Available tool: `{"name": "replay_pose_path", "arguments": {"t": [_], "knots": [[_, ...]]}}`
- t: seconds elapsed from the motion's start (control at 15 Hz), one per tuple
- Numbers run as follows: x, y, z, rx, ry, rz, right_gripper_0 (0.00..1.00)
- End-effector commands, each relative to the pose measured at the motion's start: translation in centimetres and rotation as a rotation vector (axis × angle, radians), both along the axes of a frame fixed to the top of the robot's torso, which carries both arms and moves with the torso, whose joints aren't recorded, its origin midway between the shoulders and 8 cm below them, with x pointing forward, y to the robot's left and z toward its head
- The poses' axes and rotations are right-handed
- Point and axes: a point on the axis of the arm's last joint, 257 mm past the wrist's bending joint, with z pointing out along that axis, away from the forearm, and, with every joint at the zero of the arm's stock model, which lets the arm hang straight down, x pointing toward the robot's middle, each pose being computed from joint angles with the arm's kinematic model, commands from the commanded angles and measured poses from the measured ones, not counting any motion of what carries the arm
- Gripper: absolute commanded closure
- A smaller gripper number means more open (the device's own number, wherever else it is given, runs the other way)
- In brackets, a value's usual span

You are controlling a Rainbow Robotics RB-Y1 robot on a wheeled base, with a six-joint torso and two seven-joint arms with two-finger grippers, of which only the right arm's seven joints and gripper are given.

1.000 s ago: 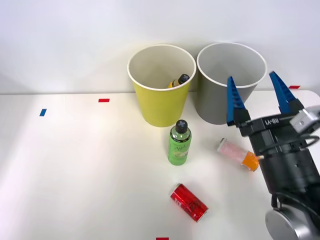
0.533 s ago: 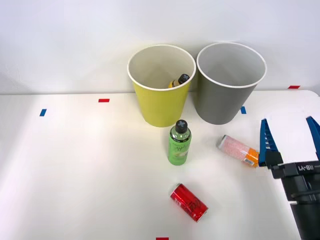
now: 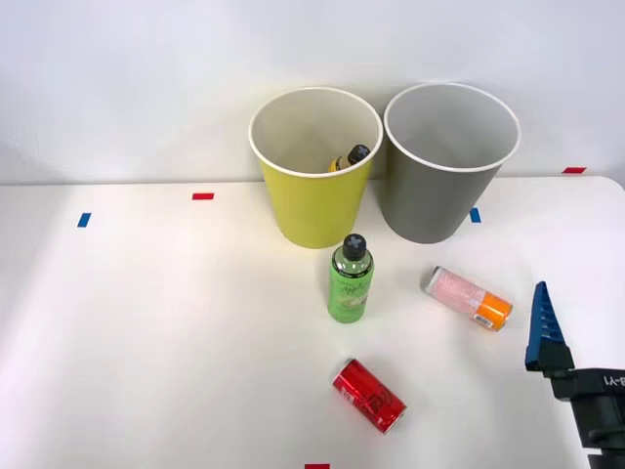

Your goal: Put cans in the gray bin, plastic bottles in the light green bin

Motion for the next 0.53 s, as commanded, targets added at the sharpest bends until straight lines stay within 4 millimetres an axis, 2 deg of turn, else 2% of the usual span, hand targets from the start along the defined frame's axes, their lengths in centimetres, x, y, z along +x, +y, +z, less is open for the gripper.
{"name": "replay_pose_path", "arguments": {"t": [0.07,0.27,0.53], "knots": [[-0.2,-1.3,-1.5,-0.025,0.063,-0.027,0.00],[0.0,-2.6,-2.8,-0.077,0.126,-0.071,0.00],[-0.3,-2.2,-3.9,-0.027,0.153,-0.055,0.00]]}}
